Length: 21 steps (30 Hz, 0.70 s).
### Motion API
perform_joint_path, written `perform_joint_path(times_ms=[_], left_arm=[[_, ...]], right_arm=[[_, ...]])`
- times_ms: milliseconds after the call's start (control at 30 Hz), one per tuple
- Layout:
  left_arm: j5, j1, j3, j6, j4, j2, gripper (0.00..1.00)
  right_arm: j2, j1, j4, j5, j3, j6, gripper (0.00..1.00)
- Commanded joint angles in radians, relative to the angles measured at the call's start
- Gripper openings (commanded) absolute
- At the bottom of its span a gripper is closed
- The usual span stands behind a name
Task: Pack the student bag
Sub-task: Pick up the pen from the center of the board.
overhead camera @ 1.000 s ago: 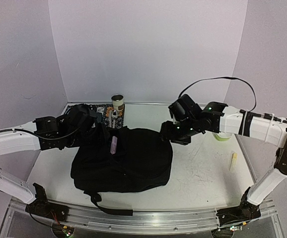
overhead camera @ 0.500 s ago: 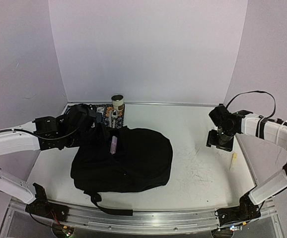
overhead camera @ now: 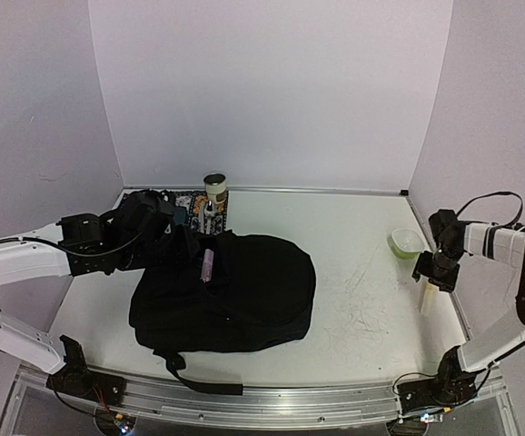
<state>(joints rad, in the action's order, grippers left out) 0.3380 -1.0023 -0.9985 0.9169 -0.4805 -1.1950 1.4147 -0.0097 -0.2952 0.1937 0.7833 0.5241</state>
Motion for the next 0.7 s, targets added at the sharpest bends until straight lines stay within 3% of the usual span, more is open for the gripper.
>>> perform_joint_path(times_ms=[0, 333, 667], left_arm=[[0.018, 0.005, -0.014, -0.005, 0.052, 0.056, 0.0], [0.005, 0.005, -0.015, 0.006, 0.048, 0.056, 0.0], [0.007, 0.005, -0.027, 0.007, 0.048, 0.043, 0.0]], right_arm=[[0.004, -0.107, 0.048, -0.119, -0.041, -0.078, 0.71], [0.099, -0.187, 0.122, -0.225, -0.072, -0.139, 0.65], [0.168, -0.2, 0.159, -0.293, -0.095, -0.176, 0.47]])
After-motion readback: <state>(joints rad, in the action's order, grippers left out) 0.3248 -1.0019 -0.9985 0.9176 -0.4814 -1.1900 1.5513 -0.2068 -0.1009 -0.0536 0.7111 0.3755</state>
